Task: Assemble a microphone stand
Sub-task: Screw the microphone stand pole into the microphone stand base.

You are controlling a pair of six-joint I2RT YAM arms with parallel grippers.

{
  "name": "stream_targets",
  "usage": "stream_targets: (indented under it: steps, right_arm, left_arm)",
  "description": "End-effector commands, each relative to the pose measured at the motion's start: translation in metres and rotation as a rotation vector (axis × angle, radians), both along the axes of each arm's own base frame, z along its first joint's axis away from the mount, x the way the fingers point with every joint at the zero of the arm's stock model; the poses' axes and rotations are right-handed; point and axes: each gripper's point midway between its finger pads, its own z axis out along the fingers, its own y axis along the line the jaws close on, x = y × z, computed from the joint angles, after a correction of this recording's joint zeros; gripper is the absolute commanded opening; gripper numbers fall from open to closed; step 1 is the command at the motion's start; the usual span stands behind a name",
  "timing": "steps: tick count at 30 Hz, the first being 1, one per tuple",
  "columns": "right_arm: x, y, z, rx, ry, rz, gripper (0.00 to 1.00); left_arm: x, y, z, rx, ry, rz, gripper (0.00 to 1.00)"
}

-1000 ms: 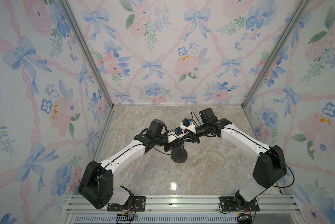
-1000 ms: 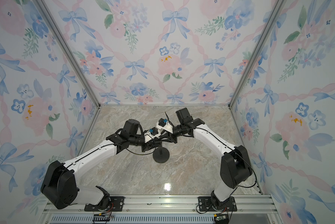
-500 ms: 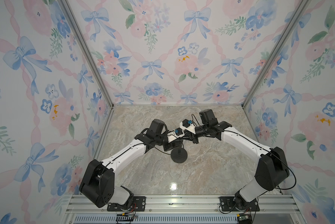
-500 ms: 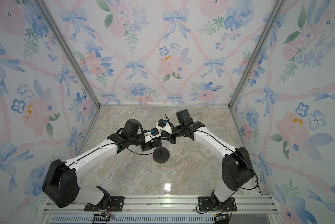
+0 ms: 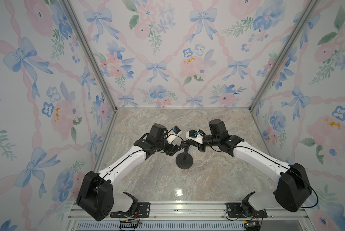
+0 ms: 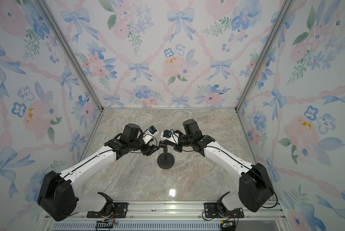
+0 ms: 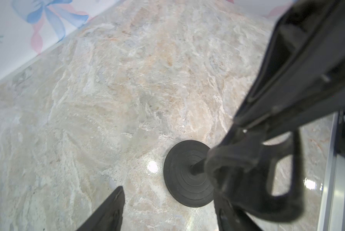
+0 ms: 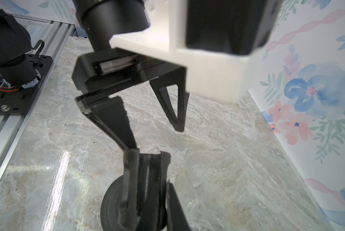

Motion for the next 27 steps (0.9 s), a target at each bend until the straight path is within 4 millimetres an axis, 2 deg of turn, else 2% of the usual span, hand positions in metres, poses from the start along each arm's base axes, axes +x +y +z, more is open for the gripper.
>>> stream_targets:
  steps: [1,4,7,8,12,13,15,17,22,24,27]
  right_arm:
    - [-0.019,0.003,-0.011,-0.013,0.051,-0.004,0.11]
    - [-0.023,0.004,-0.013,-0.028,0.032,-0.017,0.11]
    - [-0.026,0.005,-0.009,-0.030,0.005,-0.035,0.11]
    - [-0.024,0.004,-0.007,-0.021,0.007,-0.050,0.11]
    - [-0.020,0.000,-0.009,-0.021,0.021,-0.104,0.11]
    - [-0.019,-0.001,-0.009,-0.015,0.026,-0.121,0.11]
    - [-0.020,-0.003,-0.010,-0.006,0.034,-0.142,0.12]
    - [-0.022,-0.006,-0.013,-0.010,0.026,-0.168,0.12]
    - [-0.024,-0.006,-0.011,-0.048,0.021,-0.282,0.13]
    - [-0.027,-0.007,-0.011,-0.059,0.035,-0.325,0.13]
    - [-0.029,-0.010,-0.015,-0.048,0.062,-0.374,0.13]
  left_arm:
    - [0.012,0.024,0.025,-0.204,0.025,0.273,0.73]
    - [0.000,0.036,0.026,-0.274,0.034,0.353,0.74]
    - [-0.004,0.055,0.014,-0.340,0.072,0.508,0.78]
    - [-0.012,0.054,-0.003,-0.348,0.109,0.513,0.78]
    - [-0.018,0.060,-0.031,-0.418,0.140,0.694,0.81]
    - [-0.018,0.060,-0.040,-0.430,0.171,0.735,0.76]
    - [-0.017,0.053,-0.061,-0.440,0.261,0.785,0.60]
    - [-0.013,0.043,-0.077,-0.404,0.312,0.791,0.51]
    - [-0.018,0.007,-0.085,-0.343,0.303,0.741,0.48]
    - [-0.022,-0.007,-0.092,-0.333,0.353,0.700,0.47]
    - [-0.026,-0.007,-0.108,-0.309,0.391,0.709,0.41]
